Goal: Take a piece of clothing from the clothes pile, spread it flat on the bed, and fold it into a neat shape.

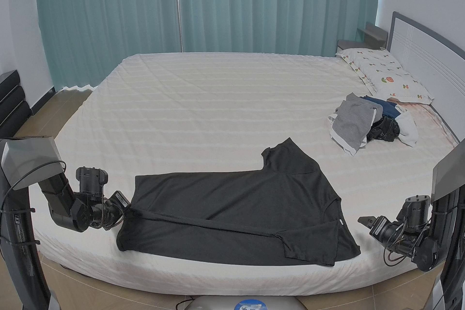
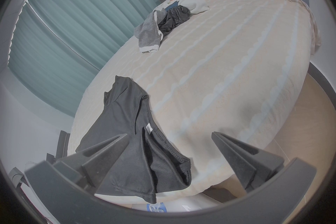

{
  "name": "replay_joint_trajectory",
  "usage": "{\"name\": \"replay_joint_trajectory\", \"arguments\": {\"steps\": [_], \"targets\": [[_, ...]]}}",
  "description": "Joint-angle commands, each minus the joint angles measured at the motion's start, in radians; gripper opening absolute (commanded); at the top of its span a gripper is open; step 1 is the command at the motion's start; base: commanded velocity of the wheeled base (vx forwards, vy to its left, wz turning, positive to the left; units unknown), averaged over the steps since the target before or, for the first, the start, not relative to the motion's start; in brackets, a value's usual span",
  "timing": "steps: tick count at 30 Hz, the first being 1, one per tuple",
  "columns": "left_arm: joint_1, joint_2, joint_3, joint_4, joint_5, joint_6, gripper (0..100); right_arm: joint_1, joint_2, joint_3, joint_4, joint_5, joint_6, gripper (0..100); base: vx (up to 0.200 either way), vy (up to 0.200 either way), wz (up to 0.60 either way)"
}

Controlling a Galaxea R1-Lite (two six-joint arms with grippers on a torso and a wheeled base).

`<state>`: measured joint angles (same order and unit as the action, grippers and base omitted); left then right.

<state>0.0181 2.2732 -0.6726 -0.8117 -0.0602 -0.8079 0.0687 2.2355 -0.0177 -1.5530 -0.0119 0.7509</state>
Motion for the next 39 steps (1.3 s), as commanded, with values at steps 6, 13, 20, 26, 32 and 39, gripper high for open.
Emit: {"name": "replay_joint_trajectory", "arguments": {"steps": [6, 13, 20, 26, 32, 39], "targets": [[-0.003, 0.014, -0.027, 0.032, 0.01, -0.004, 0, 0.026, -0.122, -0.018, -0.006, 0.015, 0.007, 100, 0.0, 0.0, 0.0], [-0.009, 0.023, -0.033, 0.036, 0.039, -0.011, 0, 0.137, -0.083, -0.127, 0.031, 0.01, 0.001, 100, 0.0, 0.0, 0.0], [-0.01, 0.026, -0.032, 0.036, 0.04, -0.011, 100, 0.215, -0.079, -0.202, 0.146, 0.007, -0.002, 100, 0.0, 0.0, 0.0], [-0.013, 0.028, -0.024, 0.029, 0.04, -0.007, 100, 0.194, -0.056, -0.251, 0.28, 0.055, -0.005, 100, 0.0, 0.0, 0.0], [-0.015, 0.029, -0.021, 0.026, 0.043, -0.005, 100, 0.178, 0.026, -0.251, 0.275, 0.147, -0.038, 100, 0.0, 0.0, 0.0], [-0.015, 0.026, -0.019, 0.028, 0.043, -0.01, 100, 0.175, 0.056, -0.278, 0.271, 0.152, -0.071, 100, 0.0, 0.0, 0.0]]}}
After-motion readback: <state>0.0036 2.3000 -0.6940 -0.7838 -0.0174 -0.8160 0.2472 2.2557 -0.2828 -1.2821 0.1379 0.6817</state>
